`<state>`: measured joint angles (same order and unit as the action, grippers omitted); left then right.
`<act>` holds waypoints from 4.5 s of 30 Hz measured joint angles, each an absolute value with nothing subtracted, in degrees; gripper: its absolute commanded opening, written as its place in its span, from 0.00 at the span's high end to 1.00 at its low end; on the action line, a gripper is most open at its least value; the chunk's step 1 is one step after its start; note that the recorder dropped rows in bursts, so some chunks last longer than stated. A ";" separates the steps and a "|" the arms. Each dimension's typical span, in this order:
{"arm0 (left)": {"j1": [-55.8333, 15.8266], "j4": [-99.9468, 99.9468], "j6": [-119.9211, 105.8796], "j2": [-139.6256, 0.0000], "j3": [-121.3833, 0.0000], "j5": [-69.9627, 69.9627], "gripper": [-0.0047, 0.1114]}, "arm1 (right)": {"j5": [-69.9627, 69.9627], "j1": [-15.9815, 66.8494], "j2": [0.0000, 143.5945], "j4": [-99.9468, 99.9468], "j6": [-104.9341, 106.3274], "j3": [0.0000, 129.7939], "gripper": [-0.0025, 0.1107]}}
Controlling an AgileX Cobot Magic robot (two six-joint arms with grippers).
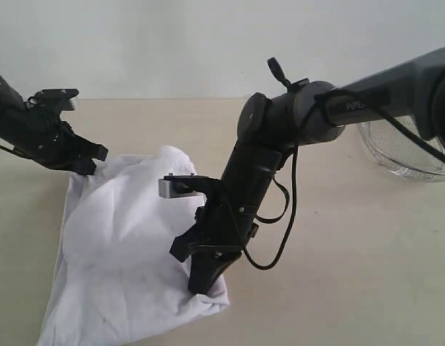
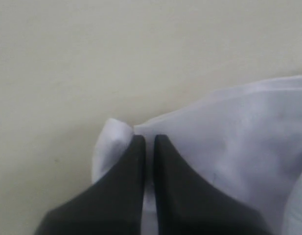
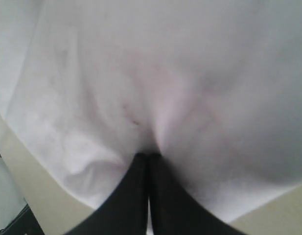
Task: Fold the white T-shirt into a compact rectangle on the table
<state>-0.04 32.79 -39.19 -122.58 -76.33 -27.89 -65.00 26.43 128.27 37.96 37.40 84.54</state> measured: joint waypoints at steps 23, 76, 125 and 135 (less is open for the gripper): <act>-11.97 41.99 -40.01 -98.00 -50.62 -42.59 0.92 | -54.17 23.70 121.14 31.80 38.80 87.89 0.98; -1.31 44.42 -35.64 -118.99 -67.12 -26.27 0.92 | -52.86 19.87 141.55 38.64 34.90 112.67 0.98; 6.34 35.45 -40.11 -104.43 -71.51 -31.59 0.92 | -63.95 18.68 134.93 24.59 30.84 123.66 0.98; 4.05 38.63 -41.17 -89.54 -60.62 -43.44 0.92 | -69.39 18.68 129.52 21.20 29.72 119.34 0.98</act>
<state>4.05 38.63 -41.17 -89.54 -60.62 -43.44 -69.39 18.68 129.52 21.20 29.72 119.34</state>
